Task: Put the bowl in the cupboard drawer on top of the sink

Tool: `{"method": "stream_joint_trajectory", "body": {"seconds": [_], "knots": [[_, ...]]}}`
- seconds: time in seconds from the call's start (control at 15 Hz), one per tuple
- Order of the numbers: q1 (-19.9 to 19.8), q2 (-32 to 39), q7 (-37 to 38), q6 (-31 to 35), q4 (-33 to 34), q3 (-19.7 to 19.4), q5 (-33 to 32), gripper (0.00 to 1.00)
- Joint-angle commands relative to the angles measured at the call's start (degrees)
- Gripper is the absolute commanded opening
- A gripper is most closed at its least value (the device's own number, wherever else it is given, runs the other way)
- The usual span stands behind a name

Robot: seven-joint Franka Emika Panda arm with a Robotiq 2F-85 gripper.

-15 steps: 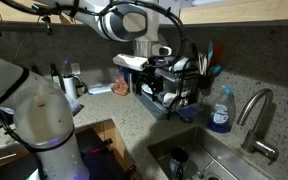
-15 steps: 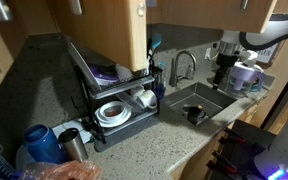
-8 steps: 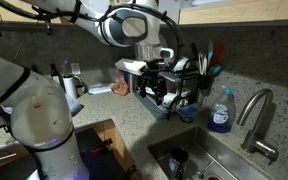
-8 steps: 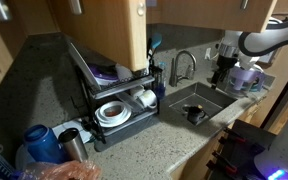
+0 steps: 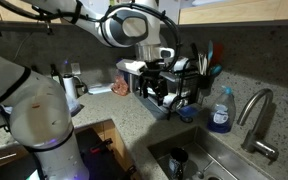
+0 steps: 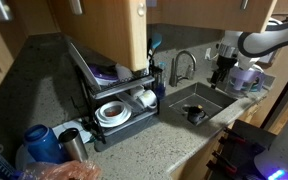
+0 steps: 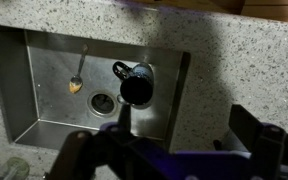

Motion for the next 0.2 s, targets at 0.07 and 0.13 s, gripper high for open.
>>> {"method": "stream_joint_trajectory", "body": {"seconds": [0.07,0.13], "knots": [[-0.09,-0.01,-0.07,-0.16,0.11,0.13,0.12,1.00],[-0.09,-0.01,-0.07,-0.15,0.11,0.13,0.12,1.00]]}}
